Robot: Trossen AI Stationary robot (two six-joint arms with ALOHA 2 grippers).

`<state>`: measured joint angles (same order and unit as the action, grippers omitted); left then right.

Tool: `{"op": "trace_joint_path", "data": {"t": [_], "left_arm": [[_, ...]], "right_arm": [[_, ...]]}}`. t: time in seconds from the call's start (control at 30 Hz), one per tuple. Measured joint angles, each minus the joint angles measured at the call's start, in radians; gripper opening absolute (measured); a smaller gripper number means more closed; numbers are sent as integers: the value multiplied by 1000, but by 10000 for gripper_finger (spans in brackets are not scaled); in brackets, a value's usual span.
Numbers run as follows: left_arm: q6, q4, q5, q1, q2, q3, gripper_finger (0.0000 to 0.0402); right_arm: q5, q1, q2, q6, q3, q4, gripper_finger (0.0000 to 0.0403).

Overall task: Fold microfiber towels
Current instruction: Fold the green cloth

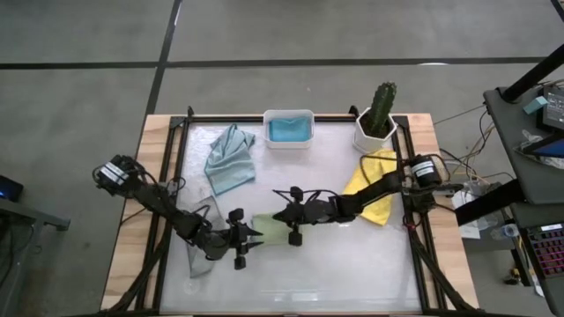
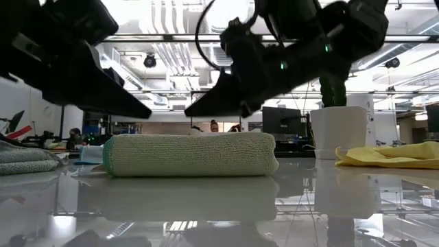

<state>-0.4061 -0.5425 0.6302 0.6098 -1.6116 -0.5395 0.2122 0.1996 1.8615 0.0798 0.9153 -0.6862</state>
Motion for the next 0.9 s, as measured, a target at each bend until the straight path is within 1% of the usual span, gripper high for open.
{"op": "trace_joint_path", "data": {"t": [0.07, 0.23, 0.43, 0.6, 0.73, 0.9], "left_arm": [[-5, 1, 0, -6, -20, -1, 102], [-52, -3, -50, -23, -72, -1, 102], [-115, -14, -118, -44, -132, -2, 102], [-135, -15, -127, -48, -143, -2, 102], [-135, -2, -139, -50, -127, -2, 102], [-130, 10, -145, -53, -114, 0, 102]], "right_arm": [[40, 1, 21, -6, -7, -6, 9], [77, -1, 69, -9, -13, -7, 9], [81, -1, 105, 3, -20, -10, 9], [106, -2, 108, 2, -34, -13, 8], [105, 1, 77, -2, -37, 4, 8], [104, 30, -12, -14, -38, 31, 8]]}}
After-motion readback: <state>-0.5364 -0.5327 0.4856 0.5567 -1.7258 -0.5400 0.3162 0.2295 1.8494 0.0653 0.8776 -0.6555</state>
